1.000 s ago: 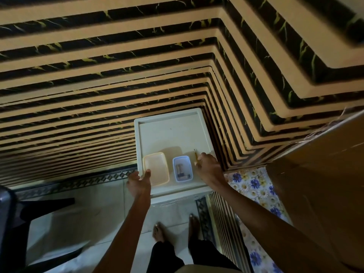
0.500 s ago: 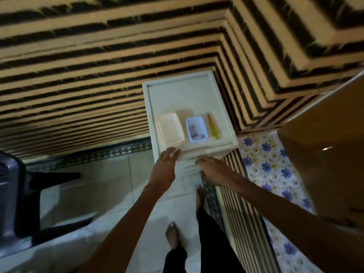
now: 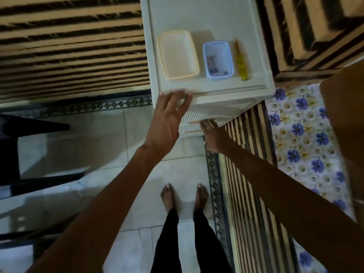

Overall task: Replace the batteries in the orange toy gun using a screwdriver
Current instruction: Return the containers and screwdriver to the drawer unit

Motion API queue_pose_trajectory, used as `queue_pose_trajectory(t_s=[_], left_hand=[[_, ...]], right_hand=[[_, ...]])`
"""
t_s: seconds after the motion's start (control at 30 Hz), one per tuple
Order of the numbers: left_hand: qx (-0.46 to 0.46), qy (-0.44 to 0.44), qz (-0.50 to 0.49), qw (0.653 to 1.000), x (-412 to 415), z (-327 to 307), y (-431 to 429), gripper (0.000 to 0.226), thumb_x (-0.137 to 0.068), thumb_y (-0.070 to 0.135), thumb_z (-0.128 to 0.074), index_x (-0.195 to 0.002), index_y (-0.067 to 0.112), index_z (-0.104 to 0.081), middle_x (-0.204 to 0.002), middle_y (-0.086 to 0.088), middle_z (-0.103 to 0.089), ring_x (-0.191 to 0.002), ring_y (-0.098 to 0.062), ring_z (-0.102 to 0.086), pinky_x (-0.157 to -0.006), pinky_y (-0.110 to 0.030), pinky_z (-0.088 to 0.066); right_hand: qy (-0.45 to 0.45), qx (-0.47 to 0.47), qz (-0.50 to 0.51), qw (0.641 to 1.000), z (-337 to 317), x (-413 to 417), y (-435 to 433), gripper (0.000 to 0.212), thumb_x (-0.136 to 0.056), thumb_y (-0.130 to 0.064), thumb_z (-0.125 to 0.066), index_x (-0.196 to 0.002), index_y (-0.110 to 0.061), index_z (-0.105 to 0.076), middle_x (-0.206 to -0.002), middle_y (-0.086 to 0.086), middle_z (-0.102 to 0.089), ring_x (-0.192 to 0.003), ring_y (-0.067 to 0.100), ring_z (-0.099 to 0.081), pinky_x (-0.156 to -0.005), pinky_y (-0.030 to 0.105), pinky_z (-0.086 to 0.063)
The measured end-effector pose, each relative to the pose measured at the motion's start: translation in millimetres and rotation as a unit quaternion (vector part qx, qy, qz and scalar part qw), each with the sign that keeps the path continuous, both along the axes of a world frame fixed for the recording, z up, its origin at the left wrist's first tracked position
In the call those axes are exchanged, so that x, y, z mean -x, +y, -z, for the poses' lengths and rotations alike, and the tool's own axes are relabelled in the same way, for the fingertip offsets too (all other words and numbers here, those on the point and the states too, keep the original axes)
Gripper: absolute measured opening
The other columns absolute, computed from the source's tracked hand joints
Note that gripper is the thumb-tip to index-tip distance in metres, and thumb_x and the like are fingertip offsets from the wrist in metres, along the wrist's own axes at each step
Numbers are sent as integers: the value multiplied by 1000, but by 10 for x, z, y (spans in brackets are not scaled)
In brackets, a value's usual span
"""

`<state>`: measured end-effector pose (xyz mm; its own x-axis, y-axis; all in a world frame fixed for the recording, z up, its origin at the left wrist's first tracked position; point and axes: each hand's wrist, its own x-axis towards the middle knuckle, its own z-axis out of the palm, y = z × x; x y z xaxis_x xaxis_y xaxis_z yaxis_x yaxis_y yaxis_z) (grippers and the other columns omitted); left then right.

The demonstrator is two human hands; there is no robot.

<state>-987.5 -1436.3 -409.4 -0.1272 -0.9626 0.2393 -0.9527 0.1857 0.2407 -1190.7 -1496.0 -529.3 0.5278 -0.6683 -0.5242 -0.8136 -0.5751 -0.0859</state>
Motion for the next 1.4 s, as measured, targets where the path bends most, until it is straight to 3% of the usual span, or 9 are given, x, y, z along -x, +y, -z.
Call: queue_pose_trajectory(t_s=[0.1, 0.23, 0.33, 0.57, 0.83, 1.03, 1.23, 1.33, 1.4], left_hand=[[-17, -7, 1, 1000, 11, -8, -14, 88, -71, -12, -65, -152, 11, -37, -151, -16, -39, -141, -36, -34, -122, -54, -16], [-33, -18, 11, 999, -54, -8, -48, 87, -74, -7, -70, -152, 13, -38, -150, -16, -40, -140, -36, -33, -122, -53, -15], [-83, -11, 10, 996, -49, -202, -27, 88, -74, -7, -71, -153, 14, -37, -151, -15, -37, -140, -37, -30, -122, -52, -17], [-171, 25, -12, 985, 42, -544, -29, 80, -82, -8, -64, -154, 14, -35, -151, -11, -34, -135, -33, -33, -109, -41, -44], [-206, 15, -49, 977, 98, -616, 7, 86, -83, 2, -71, -156, 20, -29, -145, -13, -33, -131, -31, -32, -107, -41, -44], [-182, 51, -58, 980, 75, -503, -24, 87, -73, -3, -79, -150, 16, -43, -135, -15, -43, -121, -34, -42, -96, -46, -53], [-162, 54, -71, 983, 81, -441, -42, 79, -77, 9, -80, -148, 20, -46, -135, -12, -46, -122, -32, -43, -93, -44, -55], [-163, 94, -95, 978, 153, -522, -61, 62, -85, 6, -71, -143, 18, -51, -133, -9, -48, -124, -28, -44, -98, -41, -51], [-120, 200, -146, 961, 196, -612, -73, 41, -89, 2, -63, -128, 14, -63, -124, -7, -56, -117, -25, -53, -97, -37, -53]], right_hand=[[-2, -19, 28, 999, 60, 7, 21, 92, -81, -18, -69, -155, -13, -15, -162, 2, -12, -146, 31, -20, -110, 50, -37], [-22, -28, 25, 999, -85, 10, 187, 73, -74, -15, -70, -138, -12, -36, -148, 7, -31, -135, 33, -34, -100, 51, -46], [1, -23, -33, 999, -518, 159, 556, 60, -75, -12, -72, -128, -10, -45, -134, 11, -42, -123, 29, -44, -94, 42, -49], [-75, 60, -108, 989, -1336, 590, 1083, 47, -66, -12, -74, -110, -12, -57, -104, 8, -57, -93, 25, -53, -68, 38, -48], [-65, 143, -68, 985, -1820, 355, 630, 52, -60, -15, -79, -109, -14, -62, -104, 5, -62, -95, 27, -55, -77, 41, -46], [-119, 240, 4, 964, -1725, 75, 273, 43, -60, -5, -72, -101, -11, -62, -98, 6, -61, -89, 28, -54, -74, 41, -44], [-92, 223, 55, 969, -1774, -110, 57, 46, -56, -14, -74, -99, -17, -58, -96, 3, -55, -92, 25, -49, -79, 40, -38], [-181, 209, 66, 959, -1861, -107, -44, 28, -62, -13, -76, -84, -20, -61, -87, -2, -58, -86, 22, -51, -72, 38, -45], [-276, 219, 104, 930, -2002, -66, -170, 19, -71, -7, -72, -79, -19, -59, -83, -2, -59, -84, 20, -52, -68, 36, -47]])
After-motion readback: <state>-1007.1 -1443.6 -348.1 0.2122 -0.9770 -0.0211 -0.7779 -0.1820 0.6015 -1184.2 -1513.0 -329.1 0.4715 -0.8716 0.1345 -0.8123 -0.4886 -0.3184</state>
